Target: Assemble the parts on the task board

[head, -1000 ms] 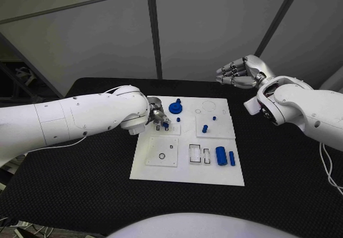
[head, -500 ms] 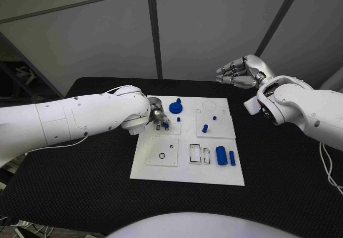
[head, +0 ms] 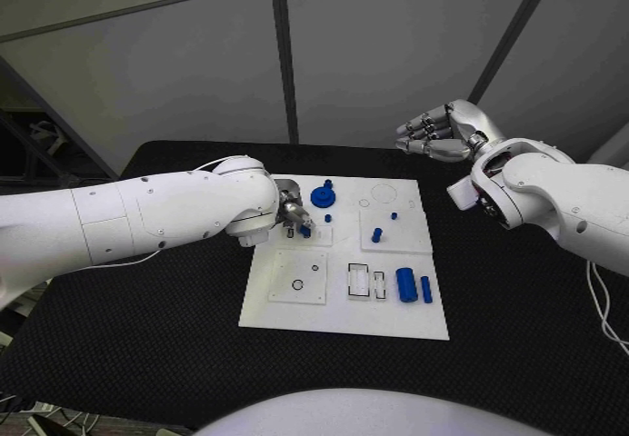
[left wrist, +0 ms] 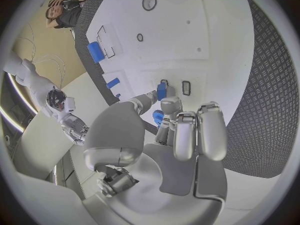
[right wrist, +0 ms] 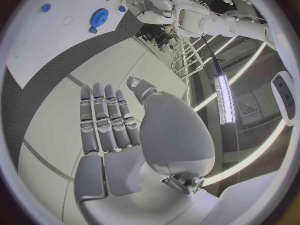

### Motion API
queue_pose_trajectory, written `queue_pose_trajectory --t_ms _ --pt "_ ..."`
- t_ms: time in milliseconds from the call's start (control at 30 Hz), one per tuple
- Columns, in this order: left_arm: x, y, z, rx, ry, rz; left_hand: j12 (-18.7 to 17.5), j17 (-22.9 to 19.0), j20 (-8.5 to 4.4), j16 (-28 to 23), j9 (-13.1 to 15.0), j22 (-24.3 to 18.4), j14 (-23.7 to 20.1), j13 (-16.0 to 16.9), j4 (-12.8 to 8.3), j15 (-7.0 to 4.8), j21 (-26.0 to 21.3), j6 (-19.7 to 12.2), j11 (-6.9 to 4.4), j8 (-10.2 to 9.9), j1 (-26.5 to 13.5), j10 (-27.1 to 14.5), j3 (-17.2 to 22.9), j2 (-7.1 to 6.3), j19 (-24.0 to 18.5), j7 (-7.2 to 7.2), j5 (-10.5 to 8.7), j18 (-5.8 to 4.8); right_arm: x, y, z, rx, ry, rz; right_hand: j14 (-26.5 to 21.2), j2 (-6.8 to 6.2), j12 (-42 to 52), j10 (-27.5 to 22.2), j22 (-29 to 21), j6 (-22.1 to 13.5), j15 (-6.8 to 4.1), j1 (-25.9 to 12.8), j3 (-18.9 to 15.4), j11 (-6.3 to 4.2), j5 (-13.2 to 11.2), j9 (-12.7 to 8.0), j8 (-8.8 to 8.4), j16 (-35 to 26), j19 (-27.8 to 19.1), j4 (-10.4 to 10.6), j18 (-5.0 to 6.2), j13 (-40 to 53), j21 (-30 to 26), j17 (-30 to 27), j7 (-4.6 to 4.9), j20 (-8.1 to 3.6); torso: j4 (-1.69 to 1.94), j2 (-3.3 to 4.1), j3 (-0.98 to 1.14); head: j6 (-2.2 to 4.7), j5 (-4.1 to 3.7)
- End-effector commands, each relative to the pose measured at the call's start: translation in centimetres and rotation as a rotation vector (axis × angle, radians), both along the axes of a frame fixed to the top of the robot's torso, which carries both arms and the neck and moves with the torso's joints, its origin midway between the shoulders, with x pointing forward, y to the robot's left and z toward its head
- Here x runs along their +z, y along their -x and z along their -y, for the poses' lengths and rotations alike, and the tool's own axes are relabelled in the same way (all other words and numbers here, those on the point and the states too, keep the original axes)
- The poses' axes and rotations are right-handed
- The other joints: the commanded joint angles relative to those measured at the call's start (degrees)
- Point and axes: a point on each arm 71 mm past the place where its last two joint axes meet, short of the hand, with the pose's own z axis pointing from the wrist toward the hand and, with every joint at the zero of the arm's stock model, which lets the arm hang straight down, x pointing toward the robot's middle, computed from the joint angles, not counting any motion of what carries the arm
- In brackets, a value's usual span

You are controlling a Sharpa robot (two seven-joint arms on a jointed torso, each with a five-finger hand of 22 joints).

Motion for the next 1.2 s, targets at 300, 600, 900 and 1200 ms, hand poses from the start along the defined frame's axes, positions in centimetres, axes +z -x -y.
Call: queue_pose_trajectory --t_ms 300,600,900,1200 --pt "-0.11 0.06 0.01 -0.016 -0.036 -0.020 0.2 13.9 0.03 0.1 0.1 1.1 5.6 0.0 -8.2 -0.53 0.5 0.0 -0.37 0.4 -0.4 0.7 8.8 0.29 0.8 -0.44 0.18 -8.49 0.16 0.00 -0.14 0.012 0.001 0.006 0.0 -0.17 -0.3 -0.1 -0.2 0.1 0.42 -0.5 -0.4 0.50 0.2 0.0 -0.19 -0.4 0.6 0.0 0.63 -0.1 -0.4 -0.1 0.39 0.00 0.00 0.01 0.01 -0.21 -0.07" --pt "-0.17 0.07 0.01 -0.023 -0.049 -0.028 0.4 13.9 -0.02 0.1 0.0 1.3 5.6 0.1 -8.1 -0.58 0.6 0.1 -0.43 0.6 -0.6 0.9 8.8 0.16 0.9 -0.52 0.14 -8.52 0.14 0.01 -0.17 0.015 0.001 0.005 0.0 -0.17 -0.3 -0.1 -0.2 0.1 0.42 -0.5 -0.4 0.50 0.2 0.0 -0.19 -0.4 0.6 0.0 0.63 -0.1 -0.4 -0.1 0.39 0.00 -0.02 -0.01 0.01 -0.40 0.08" --pt "-0.21 -0.01 0.03 -0.023 -0.053 -0.031 0.4 13.9 -0.02 0.2 0.0 1.3 5.6 0.1 -8.1 -0.59 0.6 0.1 -0.44 0.6 -0.6 0.9 8.8 0.15 0.9 -0.53 0.13 -8.52 0.14 0.02 -0.17 0.016 0.001 0.004 0.0 -0.17 -0.3 -0.1 -0.2 0.1 0.42 -0.5 -0.4 0.50 0.2 0.0 -0.19 -0.4 0.6 0.0 0.63 -0.1 -0.4 -0.1 0.39 0.00 -0.02 0.00 0.02 -0.46 0.04" --pt "-0.24 -0.09 0.08 -0.026 -0.056 -0.035 0.9 13.9 -0.15 0.2 -0.2 1.7 5.6 0.4 -7.5 -0.75 0.8 0.3 -0.70 1.2 -1.8 1.3 8.3 -0.23 1.0 -0.86 -0.03 -8.60 0.14 0.03 -0.15 0.016 0.002 0.003 0.0 -0.12 -0.3 -0.1 -0.3 0.1 0.43 -0.5 -0.5 0.50 0.2 0.0 -0.19 -0.4 0.6 0.0 0.63 -0.1 -0.5 -0.1 0.39 0.01 -0.01 0.01 0.03 -0.49 0.02"
